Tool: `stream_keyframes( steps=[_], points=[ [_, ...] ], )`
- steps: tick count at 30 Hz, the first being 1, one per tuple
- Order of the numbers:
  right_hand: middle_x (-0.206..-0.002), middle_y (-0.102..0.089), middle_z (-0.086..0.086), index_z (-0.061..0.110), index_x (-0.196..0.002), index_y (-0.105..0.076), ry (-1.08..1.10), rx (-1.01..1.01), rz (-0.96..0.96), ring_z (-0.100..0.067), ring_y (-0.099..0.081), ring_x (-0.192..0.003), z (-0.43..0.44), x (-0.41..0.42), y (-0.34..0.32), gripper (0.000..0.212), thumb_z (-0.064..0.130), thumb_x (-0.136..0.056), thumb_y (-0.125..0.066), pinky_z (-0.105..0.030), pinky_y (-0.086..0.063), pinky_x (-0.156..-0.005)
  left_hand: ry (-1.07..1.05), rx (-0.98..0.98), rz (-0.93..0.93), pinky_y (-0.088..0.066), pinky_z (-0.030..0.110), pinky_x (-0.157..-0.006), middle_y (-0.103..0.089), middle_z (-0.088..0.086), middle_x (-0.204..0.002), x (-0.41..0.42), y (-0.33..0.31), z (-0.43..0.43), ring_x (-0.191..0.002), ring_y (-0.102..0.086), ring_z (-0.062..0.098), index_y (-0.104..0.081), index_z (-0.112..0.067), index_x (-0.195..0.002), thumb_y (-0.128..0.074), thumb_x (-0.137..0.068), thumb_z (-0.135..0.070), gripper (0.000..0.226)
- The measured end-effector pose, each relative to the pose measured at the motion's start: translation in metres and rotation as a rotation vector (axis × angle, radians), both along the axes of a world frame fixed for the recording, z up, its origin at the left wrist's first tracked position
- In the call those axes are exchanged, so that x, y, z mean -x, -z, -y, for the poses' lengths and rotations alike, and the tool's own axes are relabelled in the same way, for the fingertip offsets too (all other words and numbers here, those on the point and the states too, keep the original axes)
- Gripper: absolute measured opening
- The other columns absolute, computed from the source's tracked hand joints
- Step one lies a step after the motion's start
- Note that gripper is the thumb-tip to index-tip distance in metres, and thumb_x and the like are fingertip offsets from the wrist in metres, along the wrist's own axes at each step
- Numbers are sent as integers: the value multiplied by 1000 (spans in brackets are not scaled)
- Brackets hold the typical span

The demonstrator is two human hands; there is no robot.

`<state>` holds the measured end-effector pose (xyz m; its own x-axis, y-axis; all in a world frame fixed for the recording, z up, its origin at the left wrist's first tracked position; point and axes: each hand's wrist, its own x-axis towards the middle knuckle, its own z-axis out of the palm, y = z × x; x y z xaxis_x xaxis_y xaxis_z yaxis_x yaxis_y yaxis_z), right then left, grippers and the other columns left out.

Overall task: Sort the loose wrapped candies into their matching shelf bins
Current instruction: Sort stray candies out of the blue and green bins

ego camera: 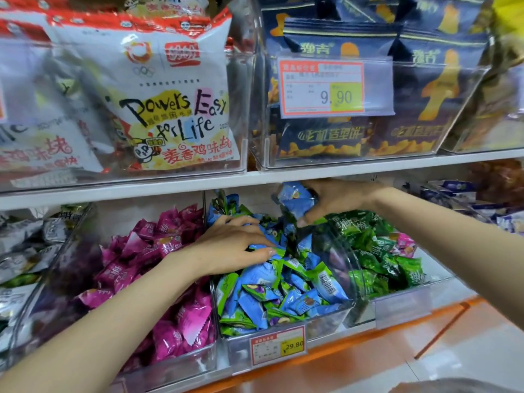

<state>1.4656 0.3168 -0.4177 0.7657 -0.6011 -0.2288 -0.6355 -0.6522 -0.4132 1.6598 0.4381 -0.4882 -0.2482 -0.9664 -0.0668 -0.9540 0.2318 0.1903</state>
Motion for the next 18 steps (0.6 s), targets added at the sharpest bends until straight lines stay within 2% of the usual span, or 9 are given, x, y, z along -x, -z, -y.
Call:
stream_keyframes(
  steps=[2,4,7,9,11,14,16,18],
  points=[
    [-144,-41,12,27,-144,-31,9,-5,53,-7,-41,-127,-10,9,6,90,39,-69,-80,-27,-32,-108,-7,14,12,-7,35,-112,-41,-20,-139,0,0,1,-140,-12,4,-53,-45,-124,-30,-95,-55,38],
    [-147,-35,7,24,-145,-28,-4,60,29,-11,-38,-131,-22,16,20,92,37,-70,-80,-23,-30,-108,-17,29,21,-8,32,-111,-43,-20,-137,1,0,1,-139,-14,4,-55,-43,-122,-30,-93,-59,41],
    [-148,-32,-2,16,-144,-29,-63,213,-10,-20,-30,-137,-29,22,41,89,41,-73,-77,-21,-23,-106,-21,66,8,-10,29,-105,-49,-23,-129,3,-1,-1,-136,-19,1,-59,-41,-116,-16,-74,-74,69],
    [-147,-33,-5,15,-143,-31,-95,247,-12,-20,-25,-138,-32,22,48,87,45,-73,-75,-26,-13,-112,-34,86,-4,-11,29,-104,-49,-24,-127,3,-2,-2,-135,-20,0,-60,-41,-114,-14,-69,-74,72],
    [-148,-33,-1,17,-143,-32,-102,260,-19,-15,-23,-140,-32,23,54,87,50,-73,-72,-33,-3,-118,-47,99,-17,-12,28,-105,-49,-26,-127,3,-2,-3,-135,-21,-1,-62,-41,-112,-18,-71,-73,68],
    [-149,-33,7,32,-143,-31,-136,261,0,-11,-26,-139,-31,25,57,84,55,-73,-69,-38,3,-118,-46,105,-29,-11,27,-104,-48,-26,-128,3,-1,-3,-134,-20,-2,-62,-41,-111,-16,-66,-76,74],
    [-149,-34,12,53,-136,-22,-138,188,66,-8,-28,-138,-34,28,55,77,55,-74,-68,-37,-2,-118,-42,106,-33,-10,27,-104,-48,-26,-128,3,0,-2,-135,-19,-2,-61,-41,-113,-14,-64,-78,76],
    [-148,-33,17,60,-131,-17,-126,89,121,-4,-28,-137,-38,31,51,76,50,-76,-68,-36,-7,-118,-37,106,-28,-10,28,-104,-47,-25,-130,2,1,-1,-135,-18,-1,-60,-42,-115,-18,-71,-76,70]
  ],
)
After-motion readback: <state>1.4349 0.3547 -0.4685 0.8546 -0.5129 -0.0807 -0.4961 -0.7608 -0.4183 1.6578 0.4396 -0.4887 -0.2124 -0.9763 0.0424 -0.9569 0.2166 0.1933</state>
